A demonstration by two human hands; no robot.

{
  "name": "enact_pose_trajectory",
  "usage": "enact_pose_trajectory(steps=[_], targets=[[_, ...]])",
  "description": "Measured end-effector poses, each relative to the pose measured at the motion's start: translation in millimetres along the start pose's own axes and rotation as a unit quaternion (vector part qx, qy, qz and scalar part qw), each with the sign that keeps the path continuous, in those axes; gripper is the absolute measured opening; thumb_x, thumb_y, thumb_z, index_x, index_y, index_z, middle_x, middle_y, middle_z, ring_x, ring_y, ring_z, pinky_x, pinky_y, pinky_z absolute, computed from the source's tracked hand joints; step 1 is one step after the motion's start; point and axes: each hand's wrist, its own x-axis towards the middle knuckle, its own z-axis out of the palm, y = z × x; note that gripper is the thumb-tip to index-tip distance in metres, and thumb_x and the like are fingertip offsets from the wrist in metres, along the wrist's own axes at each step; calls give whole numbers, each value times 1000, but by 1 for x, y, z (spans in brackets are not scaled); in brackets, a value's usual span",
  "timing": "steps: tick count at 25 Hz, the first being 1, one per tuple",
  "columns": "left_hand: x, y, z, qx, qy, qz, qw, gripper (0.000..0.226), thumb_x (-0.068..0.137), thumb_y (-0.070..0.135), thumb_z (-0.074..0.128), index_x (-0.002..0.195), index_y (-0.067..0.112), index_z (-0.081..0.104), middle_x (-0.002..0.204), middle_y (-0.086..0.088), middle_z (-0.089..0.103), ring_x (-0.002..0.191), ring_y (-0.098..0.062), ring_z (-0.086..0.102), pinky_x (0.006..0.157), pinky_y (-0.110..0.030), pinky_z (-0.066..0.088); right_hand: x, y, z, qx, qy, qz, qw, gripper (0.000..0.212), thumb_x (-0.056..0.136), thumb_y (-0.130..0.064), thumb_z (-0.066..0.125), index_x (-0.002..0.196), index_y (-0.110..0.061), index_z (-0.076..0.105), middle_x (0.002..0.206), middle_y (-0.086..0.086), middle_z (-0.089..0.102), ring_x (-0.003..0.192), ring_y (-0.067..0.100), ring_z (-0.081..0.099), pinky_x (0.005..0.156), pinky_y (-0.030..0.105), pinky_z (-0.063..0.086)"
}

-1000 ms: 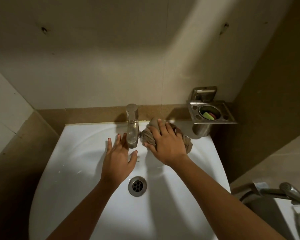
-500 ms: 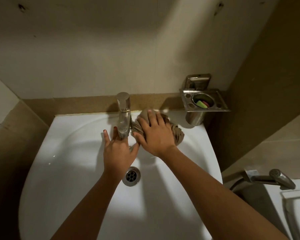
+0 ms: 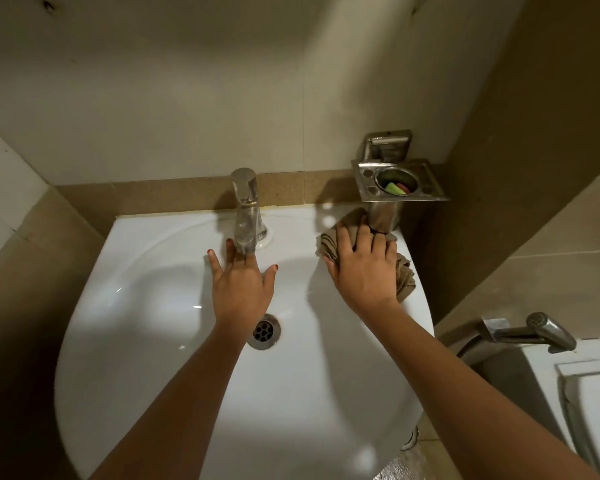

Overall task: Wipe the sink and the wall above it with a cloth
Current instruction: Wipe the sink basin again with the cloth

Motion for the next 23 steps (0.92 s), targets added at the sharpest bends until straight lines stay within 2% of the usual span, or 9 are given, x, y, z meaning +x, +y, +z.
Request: enact_pose_trajectory(steps=[3,6,8,10,13,14,18,21,23], targets=[[-9,0,4,-33,12,16,999,72,94,42,36,147,3,6,155,-14,18,146,-28,6,116,-48,-4,5,-8,0,18,1,-5,1000,55,92,-54,38,131,-17,46,128,21,49,112,42,49,99,58,35],[-28,1,13,-72,24,26,997,77,92,37,43,146,2,0,157,-15,5,145,-28,-4,115,-43,-4,16,-29,0,57,-9,-90,994,61,94,-58,32,144,-22,30,144,20,35,128,42,35,107,59,23],[-40,0,21,-81,36,22,996,79,90,33,48,145,0,3,156,-19,5,142,-28,-7,114,-42,-1,15,-44,9,80,11,-132,988,63,93,-56,38,146,-23,29,153,19,24,135,44,27,109,60,19],[-47,-2,27,-62,58,24,996,80,83,30,51,144,-4,12,153,-24,14,139,-29,2,111,-45,8,7,-52,24,75,53,-160,983,66,91,-51,48,147,-24,26,155,19,16,140,44,16,110,60,15],[-52,-3,34,-61,69,38,995,81,77,23,55,142,-4,16,151,-25,20,138,-31,9,109,-48,13,-7,-50,47,31,89,-203,975,84,90,-38,48,149,-30,-11,155,14,-22,140,40,-23,111,56,-11],[-53,-3,36,-68,65,42,995,80,77,21,56,142,-4,16,151,-25,19,138,-30,9,109,-48,13,-11,-50,51,33,84,-214,973,84,90,-38,43,148,-30,-17,154,13,-26,138,39,-28,111,55,-15],[-57,2,40,-35,46,77,995,71,78,26,38,140,-3,19,149,-25,27,138,-30,19,107,-50,21,-29,-50,61,45,-7,-234,971,66,92,-49,16,148,-31,-13,160,6,-3,139,34,-30,111,51,-17],[-58,2,43,-9,36,88,995,72,78,30,35,140,-3,21,149,-23,29,139,-30,21,108,-48,22,-39,-47,61,31,-107,-261,959,60,93,-52,11,138,-34,-25,141,-3,-39,122,28,-51,104,49,-31],[-62,4,44,-8,31,90,995,72,77,28,35,141,-3,20,150,-22,27,140,-29,21,108,-47,22,-46,-45,54,29,-164,-265,950,62,96,-54,14,133,-34,-32,128,-5,-52,115,26,-54,104,49,-30]])
